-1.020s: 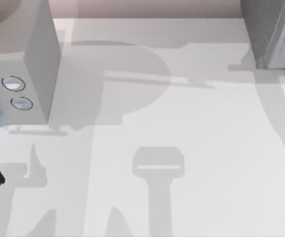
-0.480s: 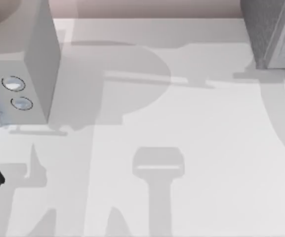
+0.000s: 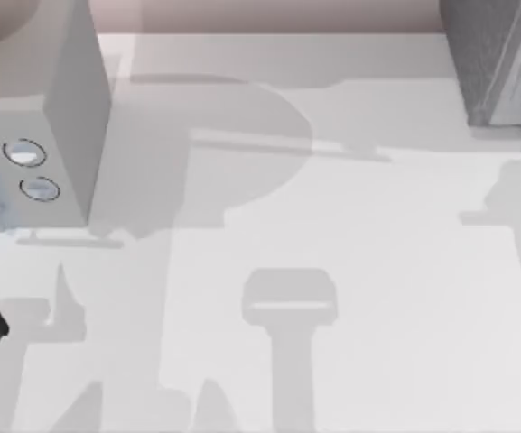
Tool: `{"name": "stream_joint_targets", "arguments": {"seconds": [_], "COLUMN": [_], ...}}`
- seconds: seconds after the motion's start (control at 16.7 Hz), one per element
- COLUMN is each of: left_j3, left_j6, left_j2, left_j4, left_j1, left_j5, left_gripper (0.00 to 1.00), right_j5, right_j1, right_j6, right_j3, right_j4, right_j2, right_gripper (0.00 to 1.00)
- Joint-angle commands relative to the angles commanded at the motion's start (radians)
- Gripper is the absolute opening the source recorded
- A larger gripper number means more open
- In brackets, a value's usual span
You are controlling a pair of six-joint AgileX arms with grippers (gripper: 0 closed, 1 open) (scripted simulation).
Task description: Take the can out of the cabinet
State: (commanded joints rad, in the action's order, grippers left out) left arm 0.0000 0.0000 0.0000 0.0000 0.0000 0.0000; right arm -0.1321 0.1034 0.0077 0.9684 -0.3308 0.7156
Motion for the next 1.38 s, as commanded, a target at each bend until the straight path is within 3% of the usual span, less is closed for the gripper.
{"name": "stream_joint_targets", "arguments": {"seconds": [0.3,0.6,1.02,1.38], "left_j3": [0.000,0.000,0.000,0.000], "left_j6": [0.000,0.000,0.000,0.000], "left_j2": [0.000,0.000,0.000,0.000], "left_j4": [0.000,0.000,0.000,0.000], "left_j1": [0.000,0.000,0.000,0.000], "left_j5": [0.000,0.000,0.000,0.000], "left_gripper": [1.00,1.00,1.00,1.00], "right_j5": [0.066,0.118,0.132,0.182], "right_j1": [-0.052,-0.092,-0.103,-0.129], "right_j6": [-0.004,-0.007,-0.008,-0.001], "right_j3": [-0.568,-0.894,-0.968,-0.922], "right_j4": [0.166,0.296,0.331,0.398], "right_j2": [-0.372,-0.649,-0.716,-0.619], "right_gripper": [0.00,0.00,0.00,0.00]}}
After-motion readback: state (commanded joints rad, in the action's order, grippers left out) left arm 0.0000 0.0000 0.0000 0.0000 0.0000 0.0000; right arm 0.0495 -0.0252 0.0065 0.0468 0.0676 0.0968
